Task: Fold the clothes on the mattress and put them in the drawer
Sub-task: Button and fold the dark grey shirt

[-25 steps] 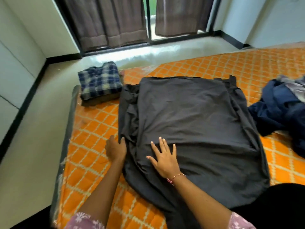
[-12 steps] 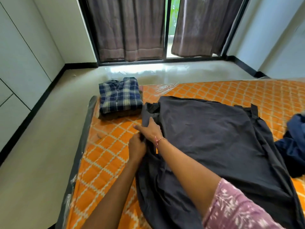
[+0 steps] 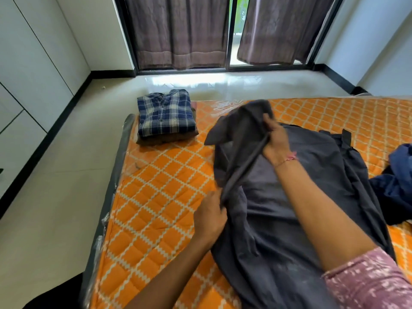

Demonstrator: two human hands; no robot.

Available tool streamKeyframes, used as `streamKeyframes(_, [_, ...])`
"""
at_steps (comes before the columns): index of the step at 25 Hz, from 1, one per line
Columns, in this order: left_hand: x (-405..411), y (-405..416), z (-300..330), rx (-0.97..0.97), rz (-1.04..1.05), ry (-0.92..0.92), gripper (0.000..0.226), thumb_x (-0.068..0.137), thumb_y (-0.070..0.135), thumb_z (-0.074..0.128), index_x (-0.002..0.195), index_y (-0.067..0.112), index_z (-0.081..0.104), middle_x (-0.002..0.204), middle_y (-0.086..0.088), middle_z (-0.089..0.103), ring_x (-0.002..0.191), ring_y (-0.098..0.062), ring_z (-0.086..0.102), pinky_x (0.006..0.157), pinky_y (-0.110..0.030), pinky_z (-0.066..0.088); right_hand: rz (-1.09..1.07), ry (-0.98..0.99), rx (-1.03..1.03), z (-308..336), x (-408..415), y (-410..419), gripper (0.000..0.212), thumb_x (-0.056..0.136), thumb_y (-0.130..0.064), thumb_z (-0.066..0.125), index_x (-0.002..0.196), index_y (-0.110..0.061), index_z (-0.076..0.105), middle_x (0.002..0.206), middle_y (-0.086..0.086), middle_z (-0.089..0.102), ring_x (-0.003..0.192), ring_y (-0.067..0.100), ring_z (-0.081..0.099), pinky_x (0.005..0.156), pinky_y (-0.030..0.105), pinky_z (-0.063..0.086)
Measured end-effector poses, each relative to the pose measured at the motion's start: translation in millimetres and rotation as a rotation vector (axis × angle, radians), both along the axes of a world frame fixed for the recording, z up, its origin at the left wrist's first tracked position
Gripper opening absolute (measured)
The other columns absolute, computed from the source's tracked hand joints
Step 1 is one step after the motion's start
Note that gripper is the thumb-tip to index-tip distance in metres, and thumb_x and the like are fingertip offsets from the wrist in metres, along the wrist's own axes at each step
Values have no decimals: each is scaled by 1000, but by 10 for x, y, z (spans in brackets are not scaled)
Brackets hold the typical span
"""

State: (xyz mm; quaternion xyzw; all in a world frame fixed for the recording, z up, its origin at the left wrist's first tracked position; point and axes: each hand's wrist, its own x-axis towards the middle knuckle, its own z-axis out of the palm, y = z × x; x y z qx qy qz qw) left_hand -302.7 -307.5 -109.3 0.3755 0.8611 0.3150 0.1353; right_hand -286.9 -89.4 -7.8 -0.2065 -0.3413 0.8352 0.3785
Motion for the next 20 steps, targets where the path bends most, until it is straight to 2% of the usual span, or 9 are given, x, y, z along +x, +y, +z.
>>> streamKeyframes(2, [337,-28,18,1,-94,164,49,77,7,62,123,20,57,105,-6,59,86,-29,63,58,-37,48,-141,99,-56,-69,674,224,30,78,-18,64,107,-8,65,99,11,72,97,25,67,94,38,51])
streamKeyframes(5, [768,-32,-46,-118,-331,427,51,44,18,82,91,24,65,77,2,59,55,-19,60,37,-27,39,-452,-11,-330,-666,1693,284,47,73,-27,68,118,-15,60,130,7,59,123,23,53,105,35,41])
streamKeyframes(8, [1027,-65,-224,-175,-650,540,48,34,29,87,77,28,64,69,7,55,54,-13,57,42,-23,38,-733,-530,-439,-1299,2188,-154,37,93,-28,54,127,-11,51,134,4,48,124,20,47,105,33,38])
streamKeyframes(10, [1060,-149,-314,-149,-721,622,45,48,31,80,90,29,66,79,5,57,64,-14,57,50,-23,41,-728,-889,-304,-1312,2057,-442,66,91,-26,61,144,-3,28,142,17,38,128,28,43,106,34,34])
streamKeyframes(13, [926,-298,-377,-125,-430,583,63,66,30,56,128,21,48,109,-8,57,88,-25,55,61,-30,48,-503,-1236,-48,-1085,1642,-878,105,82,-24,72,152,-10,-4,152,29,12,133,44,33,110,40,29])
streamKeyframes(15, [872,-466,-391,-168,-216,345,64,73,29,62,133,13,45,115,-14,55,95,-32,54,65,-36,49,-425,-1153,-138,-1050,1496,-1211,111,79,-19,76,151,-10,-9,150,30,17,131,44,36,108,39,30])
streamKeyframes(17, [1016,-636,-370,-131,-145,14,45,81,19,61,125,10,50,113,-14,58,101,-35,56,71,-38,45,-356,-1075,-274,-1079,1460,-1520,103,79,-10,75,150,-5,-1,143,29,35,126,39,44,103,37,36])
streamKeyframes(19, [1051,-697,-291,-71,-117,13,30,85,7,51,115,9,54,108,-14,61,98,-37,58,68,-39,41,-332,-972,-322,-1150,1446,-1632,89,80,0,71,147,-3,12,140,24,42,123,34,49,102,37,41])
streamKeyframes(20, [948,-699,-221,-77,-95,153,29,88,5,47,116,9,53,108,-14,60,96,-37,59,66,-40,41,-312,-893,-318,-1133,1425,-1640,86,81,4,68,148,-5,14,141,21,41,122,31,49,102,40,42])
